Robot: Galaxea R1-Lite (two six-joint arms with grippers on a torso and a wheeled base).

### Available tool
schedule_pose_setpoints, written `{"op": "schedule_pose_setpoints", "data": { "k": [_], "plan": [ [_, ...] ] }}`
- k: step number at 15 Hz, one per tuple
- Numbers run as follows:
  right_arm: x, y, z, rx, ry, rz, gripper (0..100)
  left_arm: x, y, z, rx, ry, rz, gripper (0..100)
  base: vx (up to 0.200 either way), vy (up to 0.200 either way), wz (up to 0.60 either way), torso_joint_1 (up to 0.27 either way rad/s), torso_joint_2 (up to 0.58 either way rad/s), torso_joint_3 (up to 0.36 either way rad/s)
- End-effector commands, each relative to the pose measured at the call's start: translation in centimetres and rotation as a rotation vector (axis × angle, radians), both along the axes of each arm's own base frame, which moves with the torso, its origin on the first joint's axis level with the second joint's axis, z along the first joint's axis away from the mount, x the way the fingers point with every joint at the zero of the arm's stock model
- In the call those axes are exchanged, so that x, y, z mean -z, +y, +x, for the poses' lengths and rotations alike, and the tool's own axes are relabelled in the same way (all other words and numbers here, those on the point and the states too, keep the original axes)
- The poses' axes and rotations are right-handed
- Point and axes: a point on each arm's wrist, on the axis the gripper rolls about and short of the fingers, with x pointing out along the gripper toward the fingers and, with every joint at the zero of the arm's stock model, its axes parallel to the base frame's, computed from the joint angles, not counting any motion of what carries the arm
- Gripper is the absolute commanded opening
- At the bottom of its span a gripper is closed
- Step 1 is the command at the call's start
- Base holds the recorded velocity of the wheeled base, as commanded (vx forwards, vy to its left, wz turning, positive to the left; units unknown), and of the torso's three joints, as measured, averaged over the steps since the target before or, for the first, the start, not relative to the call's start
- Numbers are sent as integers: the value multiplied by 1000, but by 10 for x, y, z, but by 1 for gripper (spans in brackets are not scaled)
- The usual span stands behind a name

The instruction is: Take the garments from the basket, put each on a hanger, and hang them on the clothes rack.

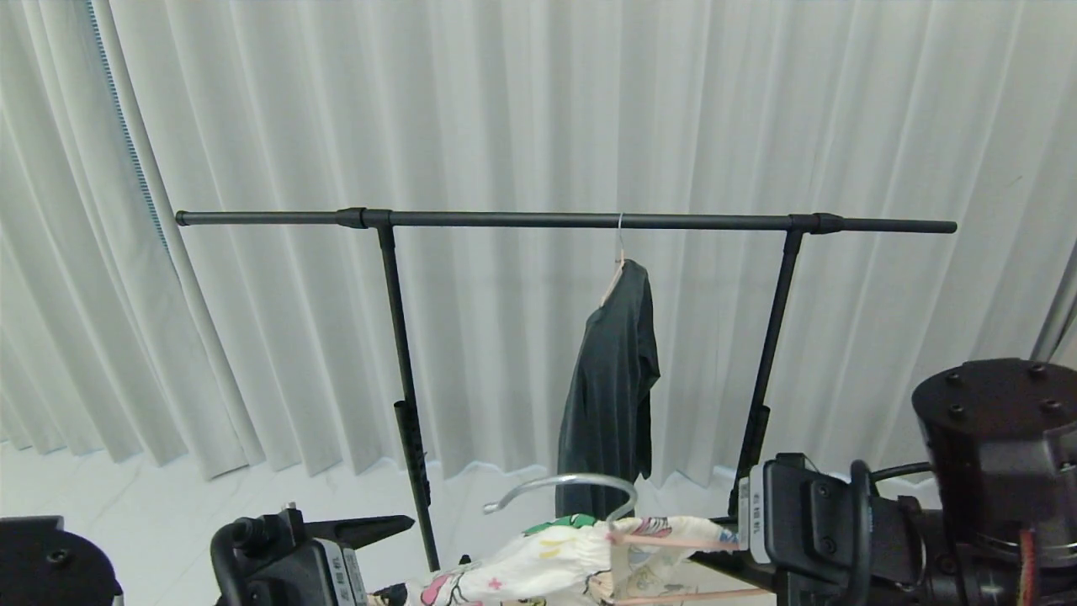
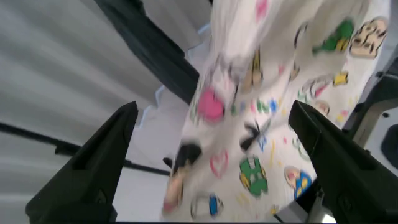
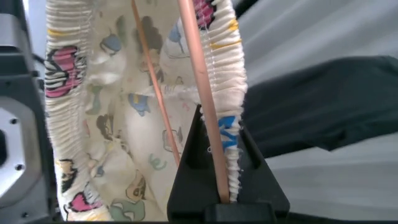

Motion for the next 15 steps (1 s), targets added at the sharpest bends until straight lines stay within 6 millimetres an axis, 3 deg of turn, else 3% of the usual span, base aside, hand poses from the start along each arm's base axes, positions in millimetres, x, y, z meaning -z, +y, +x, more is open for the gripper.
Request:
{"op": "schedule_pose_setpoints", "data": {
  "k": [1,3,5,8,13,14,15],
  "plan": [
    [-8,-16,2,37,-26,31,0,7,16,2,-85,5,7,100,0,0,0,0,0,0],
    [-11,-34,4,54,-62,43,0,31,42,-3,-202,51,56,100,0,0,0,0,0,0],
    [-14,-36,2,45,-71,55,0,39,51,0,-294,93,58,100,0,0,0,0,0,0],
    [-18,-34,2,11,-96,87,0,38,45,7,-336,157,8,100,0,0,0,0,0,0],
    [-21,-32,-1,-20,-119,98,0,40,44,7,-262,215,-20,100,0,0,0,0,0,0],
    [-22,-33,-2,-17,-121,101,0,40,45,8,-277,213,-22,0,0,0,0,0,0,0],
    [-22,-34,-1,-13,-122,103,0,40,47,10,-301,214,-24,0,0,0,0,0,0,0]
  ]
}}
